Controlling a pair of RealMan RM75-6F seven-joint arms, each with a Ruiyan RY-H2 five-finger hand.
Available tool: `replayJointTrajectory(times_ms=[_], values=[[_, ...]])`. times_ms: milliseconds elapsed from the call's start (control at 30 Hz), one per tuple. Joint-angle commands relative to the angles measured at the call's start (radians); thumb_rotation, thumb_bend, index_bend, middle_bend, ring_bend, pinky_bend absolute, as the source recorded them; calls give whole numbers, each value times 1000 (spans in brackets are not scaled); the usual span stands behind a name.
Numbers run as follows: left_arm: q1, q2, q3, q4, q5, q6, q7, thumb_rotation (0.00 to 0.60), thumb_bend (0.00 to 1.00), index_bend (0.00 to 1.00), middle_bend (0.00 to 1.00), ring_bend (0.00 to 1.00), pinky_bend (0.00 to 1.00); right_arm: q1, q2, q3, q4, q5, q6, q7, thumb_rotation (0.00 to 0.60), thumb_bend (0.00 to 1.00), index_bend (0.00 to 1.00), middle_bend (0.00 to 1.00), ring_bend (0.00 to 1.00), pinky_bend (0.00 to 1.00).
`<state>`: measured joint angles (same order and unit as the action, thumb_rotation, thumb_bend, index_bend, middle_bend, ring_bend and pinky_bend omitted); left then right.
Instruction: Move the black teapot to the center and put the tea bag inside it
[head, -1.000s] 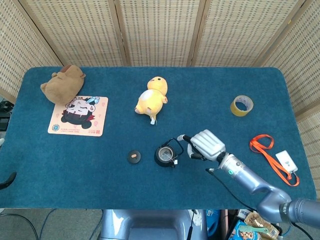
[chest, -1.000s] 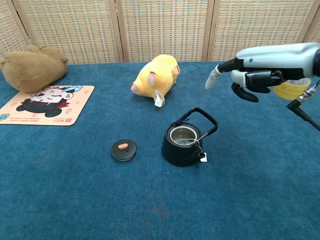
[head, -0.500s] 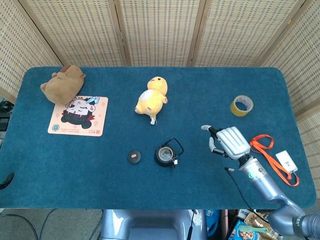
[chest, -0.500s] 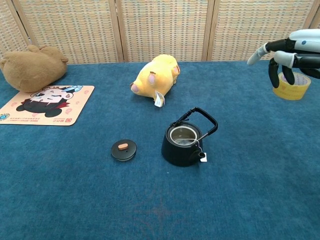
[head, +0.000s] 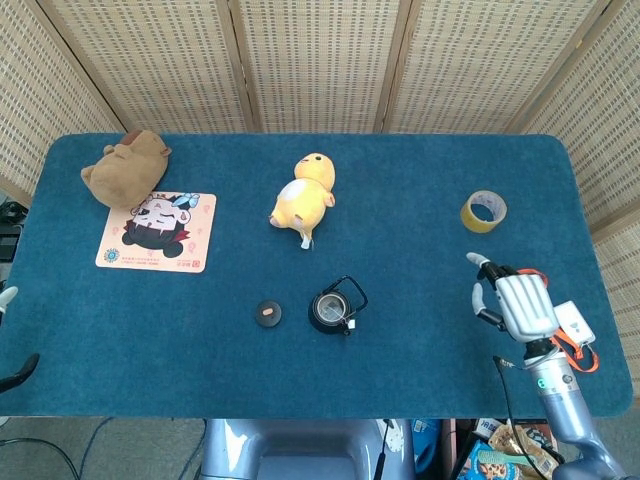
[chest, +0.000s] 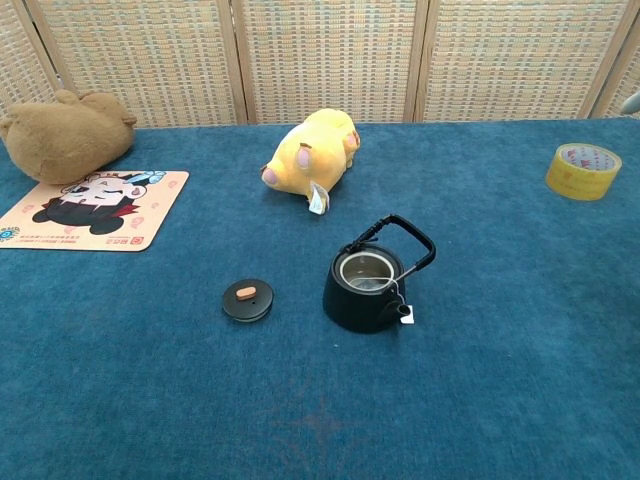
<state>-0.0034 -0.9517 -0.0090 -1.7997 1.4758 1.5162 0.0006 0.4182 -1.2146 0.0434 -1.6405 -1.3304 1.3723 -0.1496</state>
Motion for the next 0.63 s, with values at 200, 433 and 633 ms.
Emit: replayJointTrajectory(times_ms=[200, 433, 633], values=[[-15, -27, 32, 42, 113, 1, 3, 600, 315, 0, 0, 0, 0, -56, 15, -16, -45, -34, 41, -54, 0, 804, 220, 490, 461, 737], [-28, -50, 42, 57, 178, 9, 23, 600, 314, 0, 0, 0, 0, -90, 18, -15, -75, -51, 59, -77, 0, 803, 220, 487, 461, 737], [-27, -63, 44, 56, 180, 13, 44, 600, 315, 0, 0, 0, 0, -111, 20, -9, -86, -55, 62, -84, 0, 799, 220, 486, 460, 736]])
